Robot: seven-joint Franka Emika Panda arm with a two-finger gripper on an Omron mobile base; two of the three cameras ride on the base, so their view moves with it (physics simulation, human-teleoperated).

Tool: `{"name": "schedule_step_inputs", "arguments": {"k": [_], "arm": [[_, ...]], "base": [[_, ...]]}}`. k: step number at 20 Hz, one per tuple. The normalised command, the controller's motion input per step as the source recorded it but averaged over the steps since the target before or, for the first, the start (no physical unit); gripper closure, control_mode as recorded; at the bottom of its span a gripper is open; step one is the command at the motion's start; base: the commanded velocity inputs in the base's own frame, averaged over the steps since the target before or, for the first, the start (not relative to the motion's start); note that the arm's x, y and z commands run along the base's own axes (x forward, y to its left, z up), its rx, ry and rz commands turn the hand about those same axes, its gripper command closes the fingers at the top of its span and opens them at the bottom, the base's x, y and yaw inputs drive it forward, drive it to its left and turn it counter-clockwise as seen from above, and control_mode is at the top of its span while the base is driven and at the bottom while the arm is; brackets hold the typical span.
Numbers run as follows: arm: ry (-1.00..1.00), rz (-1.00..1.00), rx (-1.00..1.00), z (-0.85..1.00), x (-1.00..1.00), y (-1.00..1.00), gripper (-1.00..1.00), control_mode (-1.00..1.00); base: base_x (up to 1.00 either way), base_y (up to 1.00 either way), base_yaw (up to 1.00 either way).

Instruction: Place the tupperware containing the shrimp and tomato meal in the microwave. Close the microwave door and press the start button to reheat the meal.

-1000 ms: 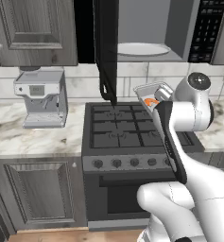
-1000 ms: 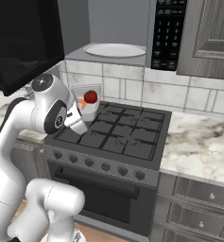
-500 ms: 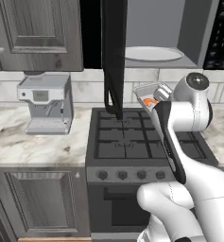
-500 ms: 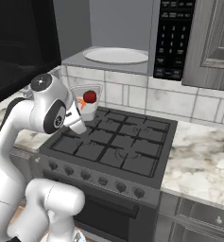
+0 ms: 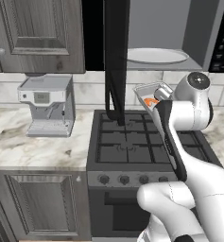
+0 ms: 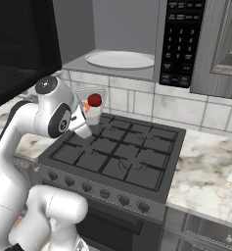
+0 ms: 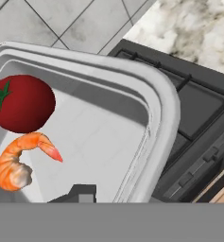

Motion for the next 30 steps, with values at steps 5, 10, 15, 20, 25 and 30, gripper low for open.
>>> {"name": "schedule_step_inputs", "arguments": {"k": [5, 10, 15, 20, 25, 30], "arm": [[-0.01, 0.00, 0.01, 0.00, 0.06, -0.16, 1.00, -1.00], [-0.04, 0.00, 0.02, 0.26, 0.00, -0.09, 1.00, -1.00], [-0.12, 0.00, 0.02, 0.60, 0.00, -0.05, 1.00, -1.00], [-0.05, 0.00, 0.00, 0.74, 0.05, 0.00, 1.00, -1.00], [-0.02, -0.01, 0.00, 0.47, 0.18, 0.00, 1.00, -1.00], [-0.07, 0.00, 0.00, 0.37, 0.18, 0.00, 1.00, -1.00]], "base": [[0.00, 0.00, 0.00], [0.00, 0.00, 0.00], [0.00, 0.00, 0.00], [0.00, 0.00, 0.00], [0.00, 0.00, 0.00], [0.00, 0.00, 0.00]]}}
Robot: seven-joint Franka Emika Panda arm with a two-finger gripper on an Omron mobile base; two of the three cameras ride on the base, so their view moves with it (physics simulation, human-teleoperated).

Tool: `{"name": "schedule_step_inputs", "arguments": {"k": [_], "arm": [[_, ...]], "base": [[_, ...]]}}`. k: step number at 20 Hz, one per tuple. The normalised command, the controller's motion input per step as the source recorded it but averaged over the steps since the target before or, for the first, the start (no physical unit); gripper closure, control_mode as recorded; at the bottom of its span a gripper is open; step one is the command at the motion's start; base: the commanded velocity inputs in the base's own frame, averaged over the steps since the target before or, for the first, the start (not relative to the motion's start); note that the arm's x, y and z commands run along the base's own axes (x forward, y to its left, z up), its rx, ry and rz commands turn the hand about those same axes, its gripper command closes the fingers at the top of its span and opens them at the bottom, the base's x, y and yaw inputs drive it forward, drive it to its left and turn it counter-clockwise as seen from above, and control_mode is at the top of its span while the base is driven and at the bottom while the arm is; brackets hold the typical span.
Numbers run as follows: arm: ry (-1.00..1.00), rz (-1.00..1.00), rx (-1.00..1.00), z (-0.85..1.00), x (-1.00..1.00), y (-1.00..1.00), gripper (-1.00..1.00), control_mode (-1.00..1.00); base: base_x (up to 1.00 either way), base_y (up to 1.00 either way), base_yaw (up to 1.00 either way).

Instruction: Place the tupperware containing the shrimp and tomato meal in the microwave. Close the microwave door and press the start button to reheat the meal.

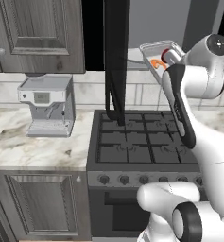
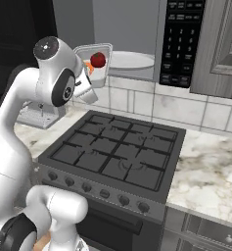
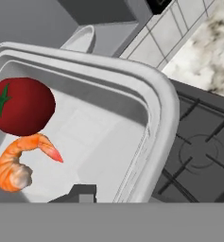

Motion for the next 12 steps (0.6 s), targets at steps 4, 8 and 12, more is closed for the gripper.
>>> {"name": "schedule_step_inputs", "arguments": {"k": [4, 8, 12], "arm": [[-0.06, 0.00, -0.02, 0.30, 0.27, 0.00, 1.00, -1.00], [0.00, 0.00, -0.03, 0.12, 0.45, -0.06, 1.00, -1.00], [0.00, 0.00, -0.01, 0.15, 0.47, -0.14, 1.00, -1.00]], "base": [[0.00, 0.00, 0.00], [0.00, 0.00, 0.00], [0.00, 0.00, 0.00]]}}
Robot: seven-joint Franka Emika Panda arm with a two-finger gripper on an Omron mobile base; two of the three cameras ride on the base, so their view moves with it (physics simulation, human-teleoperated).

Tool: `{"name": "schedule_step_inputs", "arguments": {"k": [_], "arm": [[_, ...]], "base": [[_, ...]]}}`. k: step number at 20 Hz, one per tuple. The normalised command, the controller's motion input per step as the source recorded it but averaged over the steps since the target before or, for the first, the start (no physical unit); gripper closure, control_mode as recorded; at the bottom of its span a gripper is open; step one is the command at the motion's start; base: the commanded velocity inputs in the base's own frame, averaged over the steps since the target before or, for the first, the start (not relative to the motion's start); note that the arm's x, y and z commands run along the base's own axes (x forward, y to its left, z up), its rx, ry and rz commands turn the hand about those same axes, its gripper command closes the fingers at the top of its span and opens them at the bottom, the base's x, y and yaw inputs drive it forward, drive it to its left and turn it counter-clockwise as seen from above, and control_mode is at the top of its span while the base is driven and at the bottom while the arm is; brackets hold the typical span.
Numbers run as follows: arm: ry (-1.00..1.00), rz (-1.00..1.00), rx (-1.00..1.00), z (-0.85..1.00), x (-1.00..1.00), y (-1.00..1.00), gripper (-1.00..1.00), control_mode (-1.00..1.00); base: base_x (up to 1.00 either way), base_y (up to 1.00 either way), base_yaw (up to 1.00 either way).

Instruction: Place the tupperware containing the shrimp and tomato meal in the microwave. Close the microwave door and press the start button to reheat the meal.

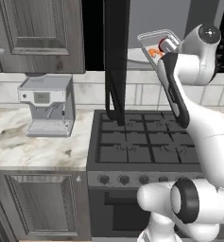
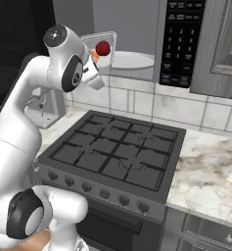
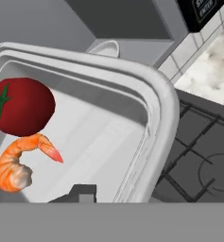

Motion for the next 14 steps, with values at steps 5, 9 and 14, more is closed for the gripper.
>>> {"name": "schedule_step_inputs", "arguments": {"k": [5, 9, 14], "arm": [[0.00, 0.00, 0.00, 0.35, 0.47, -0.13, 1.00, -1.00], [0.07, 0.00, 0.00, 0.23, 0.53, -0.11, 1.00, -1.00], [0.09, -0.02, 0.00, 0.02, 0.58, -0.14, 1.00, -1.00]], "base": [[0.00, 0.00, 0.00], [0.00, 0.00, 0.00], [0.00, 0.00, 0.00]]}}
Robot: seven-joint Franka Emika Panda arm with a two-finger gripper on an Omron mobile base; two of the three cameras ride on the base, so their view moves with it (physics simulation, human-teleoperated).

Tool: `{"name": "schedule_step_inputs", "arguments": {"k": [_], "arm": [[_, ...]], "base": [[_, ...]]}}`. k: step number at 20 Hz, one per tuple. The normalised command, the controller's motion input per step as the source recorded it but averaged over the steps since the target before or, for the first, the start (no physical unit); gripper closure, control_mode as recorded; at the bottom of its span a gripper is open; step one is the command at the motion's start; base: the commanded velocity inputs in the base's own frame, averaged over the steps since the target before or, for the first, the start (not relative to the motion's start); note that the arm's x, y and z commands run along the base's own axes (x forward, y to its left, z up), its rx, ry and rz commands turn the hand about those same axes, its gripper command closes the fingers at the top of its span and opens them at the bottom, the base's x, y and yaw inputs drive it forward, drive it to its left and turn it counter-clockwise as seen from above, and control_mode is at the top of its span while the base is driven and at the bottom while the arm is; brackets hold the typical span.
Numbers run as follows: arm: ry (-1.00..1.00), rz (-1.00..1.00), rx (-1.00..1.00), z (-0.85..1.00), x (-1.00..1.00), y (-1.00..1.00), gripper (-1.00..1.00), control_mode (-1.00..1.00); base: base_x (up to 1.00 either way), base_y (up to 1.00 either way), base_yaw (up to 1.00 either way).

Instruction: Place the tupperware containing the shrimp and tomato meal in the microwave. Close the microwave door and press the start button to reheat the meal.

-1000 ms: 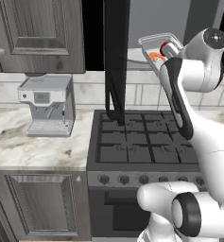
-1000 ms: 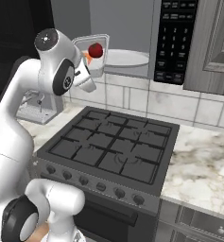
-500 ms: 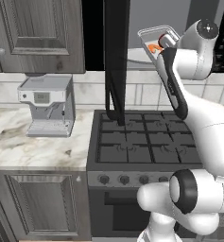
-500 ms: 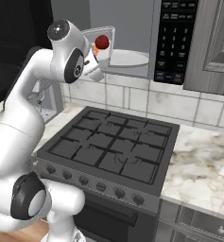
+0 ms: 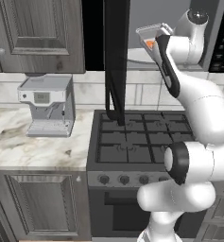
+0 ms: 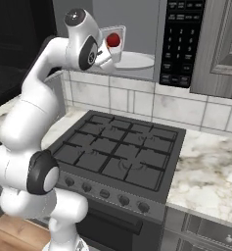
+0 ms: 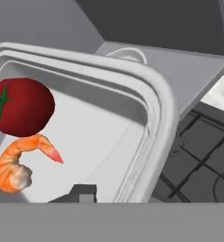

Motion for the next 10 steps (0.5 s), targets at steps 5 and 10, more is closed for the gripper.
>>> {"name": "schedule_step_inputs", "arguments": {"k": [5, 10], "arm": [[0.08, -0.03, 0.00, -0.07, 0.64, -0.17, 1.00, -1.00], [0.01, -0.03, 0.00, -0.25, 0.64, -0.08, 1.00, -1.00]], "base": [[0.00, 0.00, 0.00], [0.00, 0.00, 0.00]]}}
